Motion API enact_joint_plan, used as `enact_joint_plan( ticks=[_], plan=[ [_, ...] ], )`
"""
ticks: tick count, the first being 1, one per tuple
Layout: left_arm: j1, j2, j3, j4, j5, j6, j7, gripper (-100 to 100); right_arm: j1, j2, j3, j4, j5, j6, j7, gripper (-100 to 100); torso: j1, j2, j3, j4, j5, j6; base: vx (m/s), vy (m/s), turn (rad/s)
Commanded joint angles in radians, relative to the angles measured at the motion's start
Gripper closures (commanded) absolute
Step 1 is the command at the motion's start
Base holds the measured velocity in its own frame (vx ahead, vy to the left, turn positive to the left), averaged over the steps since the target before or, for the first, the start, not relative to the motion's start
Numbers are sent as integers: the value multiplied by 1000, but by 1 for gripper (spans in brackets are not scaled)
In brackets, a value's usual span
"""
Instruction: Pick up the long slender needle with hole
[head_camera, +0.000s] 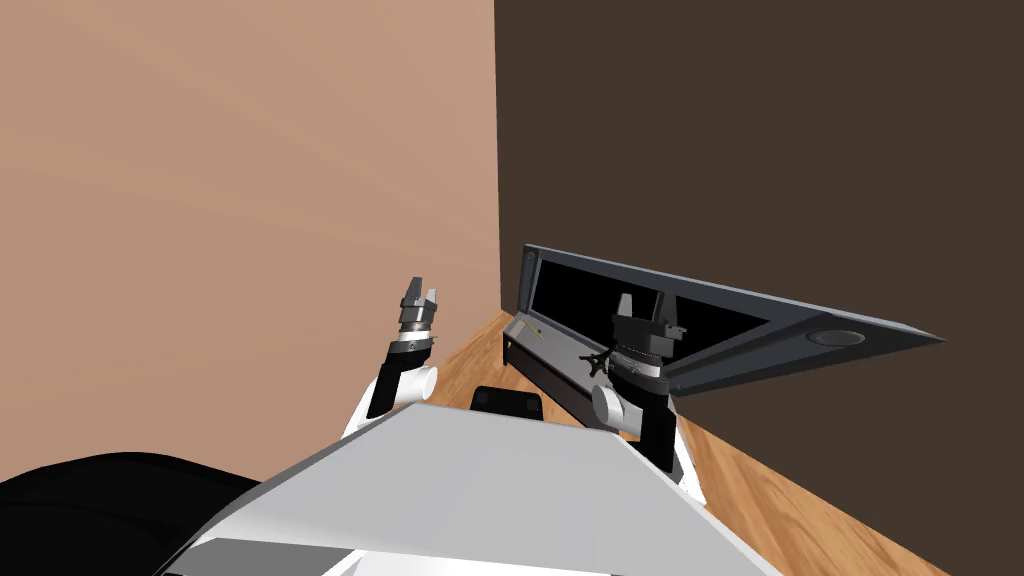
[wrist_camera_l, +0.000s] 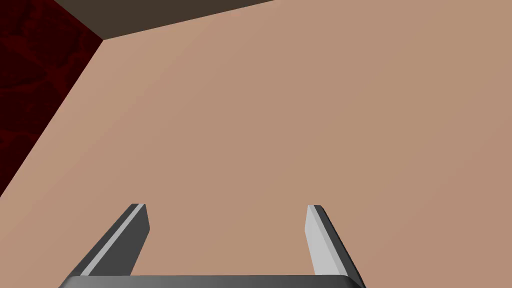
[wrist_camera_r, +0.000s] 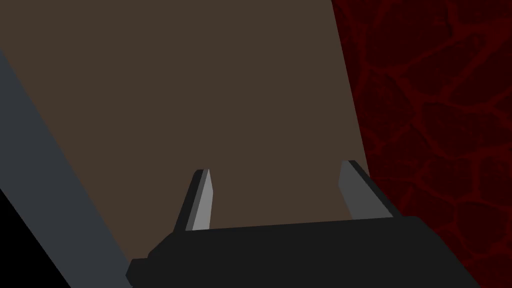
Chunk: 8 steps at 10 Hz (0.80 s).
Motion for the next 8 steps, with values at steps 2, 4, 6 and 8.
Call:
enact_joint_plan(
  ticks=[2,4,6,8],
  plan=[
    [0,0,0,0,0,0,0,0,12,-57,12,38,23,10,10,-100,1,0,0,0,0,0,-8,30,90],
    [0,0,0,0,0,0,0,0,24,-109,23,76,46,21,20,-100,3,0,0,0,1,0,-4,55,88],
    [0,0,0,0,0,0,0,0,39,-170,39,125,76,33,33,-100,4,0,0,0,1,0,8,68,121],
    [0,0,0,0,0,0,0,0,56,-228,58,185,112,47,49,-100,4,-1,-1,0,1,0,12,71,156]
  ],
)
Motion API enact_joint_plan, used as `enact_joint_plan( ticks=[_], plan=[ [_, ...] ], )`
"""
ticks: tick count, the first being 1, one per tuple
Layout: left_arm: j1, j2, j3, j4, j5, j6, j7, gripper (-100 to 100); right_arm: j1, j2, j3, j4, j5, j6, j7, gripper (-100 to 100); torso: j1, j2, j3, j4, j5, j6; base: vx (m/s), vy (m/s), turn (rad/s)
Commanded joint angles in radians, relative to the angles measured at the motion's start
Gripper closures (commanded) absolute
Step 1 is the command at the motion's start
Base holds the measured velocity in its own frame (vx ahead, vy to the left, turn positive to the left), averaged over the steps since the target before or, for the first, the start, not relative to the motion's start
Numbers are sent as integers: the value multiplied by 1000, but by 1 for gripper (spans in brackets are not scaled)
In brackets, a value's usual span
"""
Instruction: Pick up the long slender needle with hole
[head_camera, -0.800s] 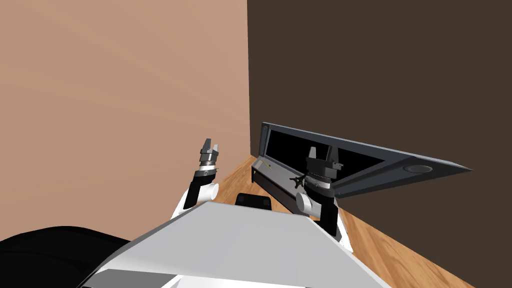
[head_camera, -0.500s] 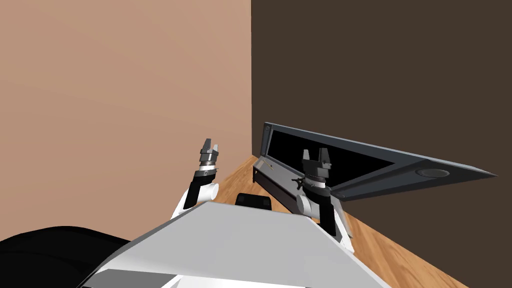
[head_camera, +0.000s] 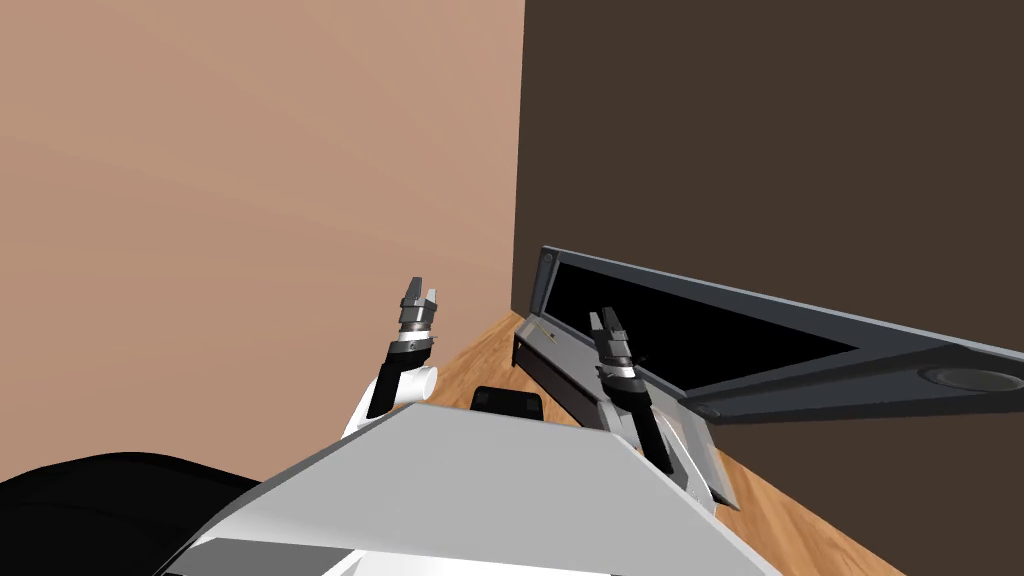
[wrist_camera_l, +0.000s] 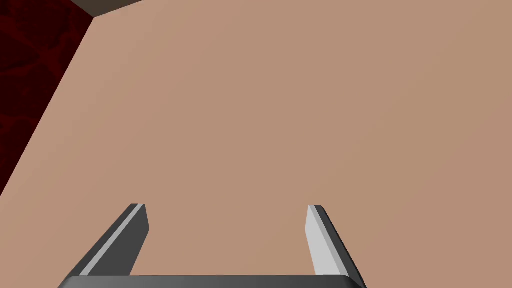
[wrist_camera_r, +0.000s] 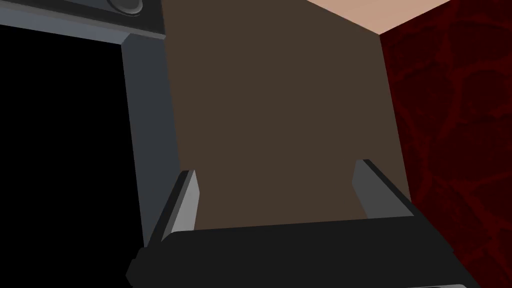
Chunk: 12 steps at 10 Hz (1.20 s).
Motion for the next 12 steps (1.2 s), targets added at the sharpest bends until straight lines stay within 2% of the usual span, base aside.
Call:
enact_joint_plan(
  ticks=[1,3,4,6,7,8,9,10,12],
  plan=[
    [0,0,0,0,0,0,0,0,5,-28,10,14,14,12,8,-100,0,0,0,0,0,0,6,45,52],
    [0,0,0,0,0,0,0,0,22,-98,31,71,53,27,25,-100,-2,0,0,0,0,0,11,56,163],
    [0,0,0,0,0,0,0,0,22,-102,31,83,53,27,25,-100,0,0,0,0,0,0,16,45,53],
    [0,0,0,0,0,0,0,0,39,-171,54,151,96,41,44,-100,-2,0,0,0,0,0,23,64,159],
    [0,0,0,0,0,0,0,0,39,-177,54,162,96,41,44,-100,0,-1,0,0,0,0,28,54,68],
    [0,0,0,0,0,0,0,0,47,-215,66,200,118,48,54,-100,-1,-1,0,0,0,1,26,51,126],
    [0,0,0,0,0,0,0,0,47,-215,66,202,118,48,54,-100,-1,0,0,0,0,0,19,38,76],
    [0,0,0,0,0,0,0,0,55,-252,79,231,141,55,64,-100,-2,0,0,0,0,0,21,54,150],
    [0,0,0,0,0,0,0,0,55,-252,79,249,141,55,64,-100,-2,0,0,0,0,1,21,29,41]
  ],
)
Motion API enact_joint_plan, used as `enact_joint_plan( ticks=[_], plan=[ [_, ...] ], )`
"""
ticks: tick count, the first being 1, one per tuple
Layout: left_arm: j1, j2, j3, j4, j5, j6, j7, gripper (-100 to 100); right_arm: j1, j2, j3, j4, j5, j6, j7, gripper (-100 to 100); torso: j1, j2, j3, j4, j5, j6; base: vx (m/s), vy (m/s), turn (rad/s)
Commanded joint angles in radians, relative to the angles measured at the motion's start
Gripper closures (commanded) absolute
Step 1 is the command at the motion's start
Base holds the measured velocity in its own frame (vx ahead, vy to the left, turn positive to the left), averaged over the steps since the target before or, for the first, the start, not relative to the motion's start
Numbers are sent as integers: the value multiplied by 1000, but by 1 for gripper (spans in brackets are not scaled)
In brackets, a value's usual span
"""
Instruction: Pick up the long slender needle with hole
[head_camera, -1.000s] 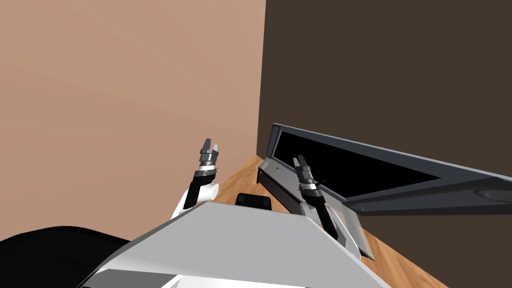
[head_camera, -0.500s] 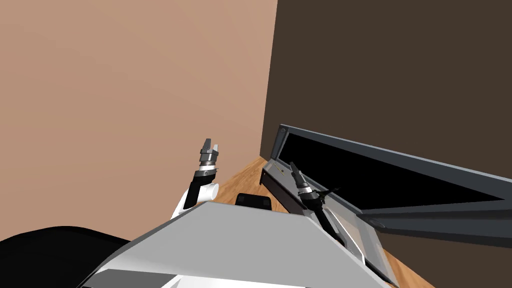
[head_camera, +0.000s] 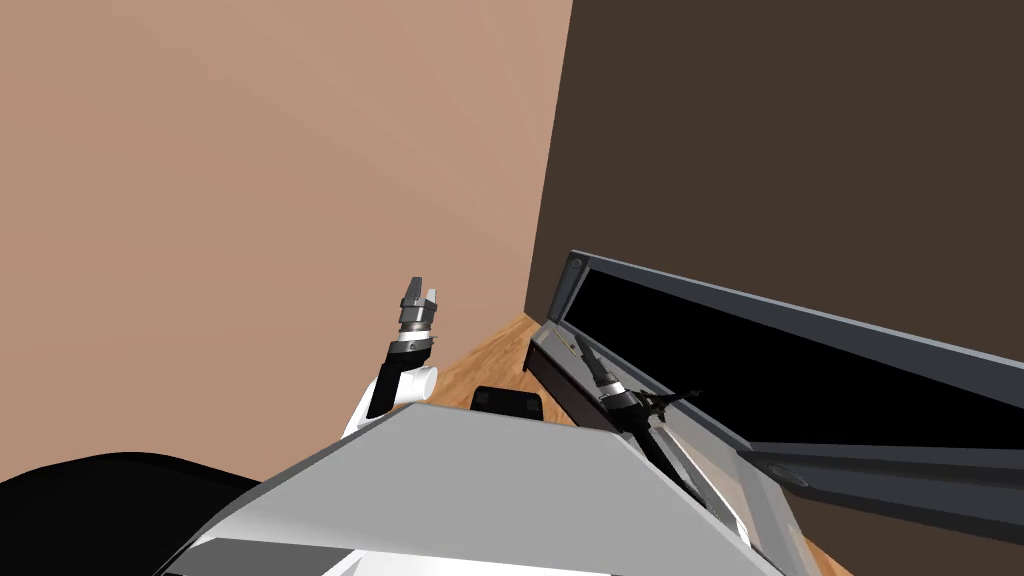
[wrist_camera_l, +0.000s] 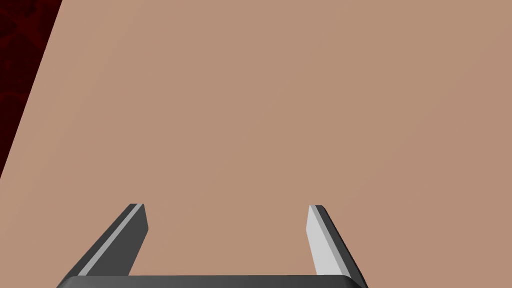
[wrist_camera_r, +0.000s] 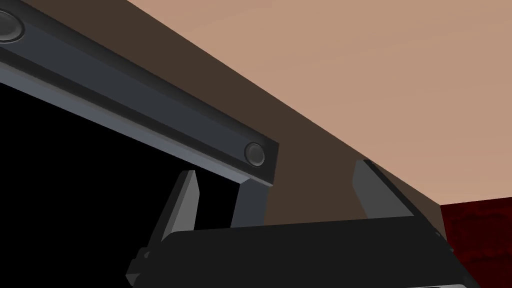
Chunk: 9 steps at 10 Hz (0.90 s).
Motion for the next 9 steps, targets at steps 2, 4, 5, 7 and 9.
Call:
enact_joint_plan(
  ticks=[2,4,5,7,9],
  plan=[
    [0,0,0,0,0,0,0,0,1,-36,15,59,25,5,12,-100,1,-1,0,0,0,-1,27,33,129],
    [0,0,0,0,0,0,0,0,13,-103,41,147,71,17,32,-100,1,-1,-1,0,0,0,53,67,194],
    [0,0,0,0,0,0,0,0,13,-105,41,156,71,17,32,-100,3,-3,-1,-1,1,-1,52,56,88],
    [0,0,0,0,0,0,0,0,23,-169,69,232,117,27,52,-100,2,-2,-1,0,0,0,63,51,232],
    [0,0,0,0,0,0,0,0,26,-199,83,301,140,31,62,-100,1,-2,-2,-1,0,0,56,50,99]
  ],
)
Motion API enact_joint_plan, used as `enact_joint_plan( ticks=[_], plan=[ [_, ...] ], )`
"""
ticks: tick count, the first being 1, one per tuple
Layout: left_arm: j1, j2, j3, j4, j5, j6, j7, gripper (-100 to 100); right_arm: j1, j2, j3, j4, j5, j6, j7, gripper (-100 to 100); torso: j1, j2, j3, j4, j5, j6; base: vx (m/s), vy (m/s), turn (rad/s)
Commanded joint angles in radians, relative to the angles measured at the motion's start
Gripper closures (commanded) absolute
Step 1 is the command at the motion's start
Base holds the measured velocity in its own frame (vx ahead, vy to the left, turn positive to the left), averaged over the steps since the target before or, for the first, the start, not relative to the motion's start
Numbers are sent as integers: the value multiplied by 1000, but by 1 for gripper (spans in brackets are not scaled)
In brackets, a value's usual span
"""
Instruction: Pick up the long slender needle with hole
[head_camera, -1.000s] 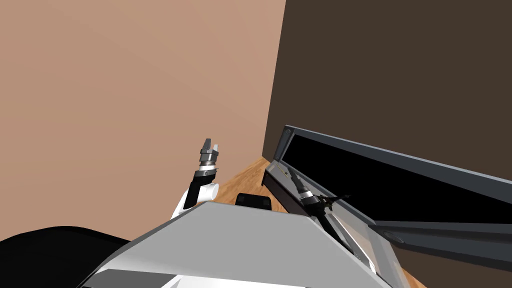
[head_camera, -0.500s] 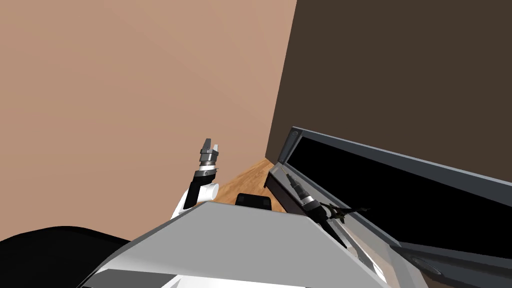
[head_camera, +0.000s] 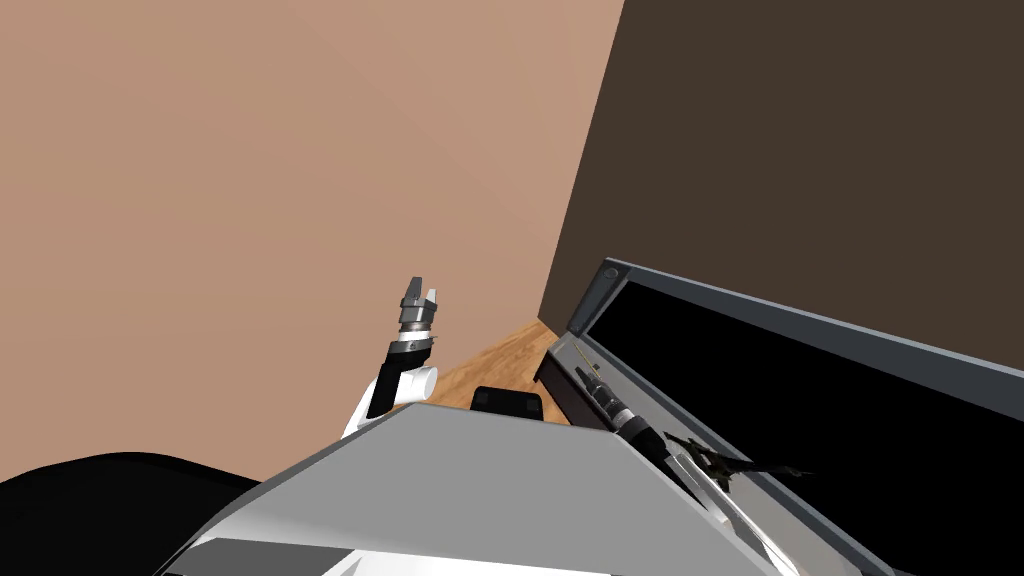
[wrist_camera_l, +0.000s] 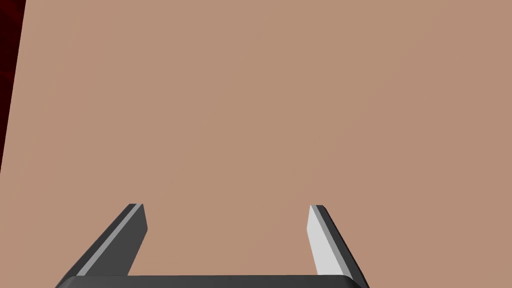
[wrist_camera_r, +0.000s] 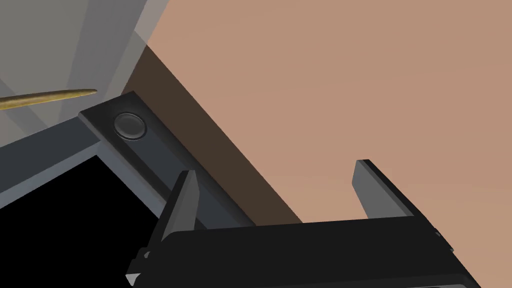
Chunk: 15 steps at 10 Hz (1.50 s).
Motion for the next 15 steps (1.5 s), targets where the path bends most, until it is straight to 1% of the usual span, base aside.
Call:
enact_joint_plan(
  ticks=[1,2,3,4,5,6,7,9,10,11,12,13,14,15],
  plan=[
    [0,0,0,0,0,0,0,0,-2,-11,10,39,14,4,8,-100,0,0,0,0,0,0,48,51,81],
    [0,0,0,0,0,0,0,0,1,-39,25,64,36,8,18,-100,0,0,0,0,0,0,56,37,170],
    [0,0,0,0,0,0,0,0,1,-39,25,84,36,8,18,-100,-1,0,0,0,0,0,50,23,93],
    [0,0,0,0,0,0,0,0,3,-65,39,118,59,11,27,-100,-2,1,0,0,0,0,55,38,172],
    [0,0,0,0,0,0,0,0,3,-65,39,145,59,11,27,-100,-1,0,0,0,0,0,57,32,96],
    [0,0,0,0,0,0,0,0,4,-88,53,177,80,13,36,-100,-1,0,0,0,0,0,72,36,182],
    [0,0,0,0,0,0,0,0,4,-110,68,222,102,15,45,-100,-1,-1,0,0,0,0,120,43,268],
    [0,0,0,0,0,0,0,0,4,-110,68,252,102,15,45,-100,-1,-2,-1,-1,0,1,58,20,28],
    [0,0,0,0,0,0,0,0,4,-129,81,295,122,17,53,-100,-2,1,1,0,0,1,41,28,165],
    [0,0,0,0,0,0,0,0,4,-129,81,305,122,17,53,-100,-1,1,1,0,0,0,45,17,100],
    [0,0,0,0,0,0,0,0,3,-146,95,331,142,18,62,-100,-2,1,1,0,0,1,76,19,169],
    [0,0,0,0,0,0,0,0,3,-146,95,346,142,18,62,-100,-2,0,0,0,0,0,73,9,101],
    [0,0,0,0,0,0,0,0,1,-161,107,381,161,19,69,-100,-2,0,0,0,0,1,81,9,154],
    [0,0,0,0,0,0,0,0,1,-161,107,409,161,19,69,-100,-2,-1,-1,0,0,0,64,6,79]
  ],
)
